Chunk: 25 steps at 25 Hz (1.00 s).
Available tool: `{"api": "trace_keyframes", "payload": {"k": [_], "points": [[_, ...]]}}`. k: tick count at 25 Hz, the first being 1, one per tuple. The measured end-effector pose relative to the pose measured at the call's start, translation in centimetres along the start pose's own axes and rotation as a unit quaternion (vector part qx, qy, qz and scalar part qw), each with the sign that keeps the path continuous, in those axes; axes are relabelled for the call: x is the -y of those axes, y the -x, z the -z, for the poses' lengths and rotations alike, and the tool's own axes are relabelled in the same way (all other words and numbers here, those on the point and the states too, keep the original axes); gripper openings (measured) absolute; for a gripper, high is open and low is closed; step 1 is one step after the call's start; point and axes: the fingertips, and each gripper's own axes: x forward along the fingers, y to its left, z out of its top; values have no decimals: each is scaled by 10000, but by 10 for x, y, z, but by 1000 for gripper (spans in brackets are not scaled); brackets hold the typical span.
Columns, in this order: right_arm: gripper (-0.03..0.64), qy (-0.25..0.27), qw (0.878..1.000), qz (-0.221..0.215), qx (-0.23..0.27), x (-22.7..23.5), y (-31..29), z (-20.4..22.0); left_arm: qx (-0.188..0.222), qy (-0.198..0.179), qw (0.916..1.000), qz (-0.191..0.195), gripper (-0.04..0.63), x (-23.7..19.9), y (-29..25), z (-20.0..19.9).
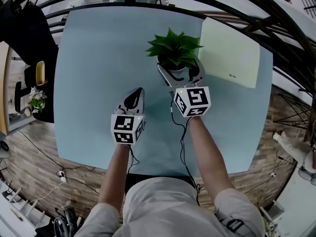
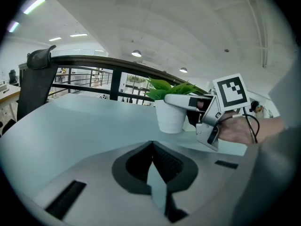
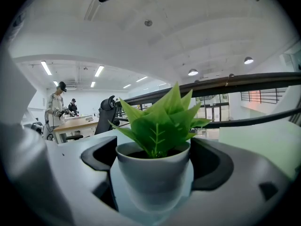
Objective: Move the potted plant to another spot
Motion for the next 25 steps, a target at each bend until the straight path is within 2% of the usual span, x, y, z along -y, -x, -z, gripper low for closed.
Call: {"api": "trace_keyframes", "payload": {"k": [9, 25], "points": [[486, 50, 10000, 8, -37, 0, -25, 11, -202, -22, 9998, 27, 12, -3, -1, 16], [492, 90, 9999, 72, -18, -6, -18, 20, -323, 51, 9995, 32, 12, 3, 3, 27]]}}
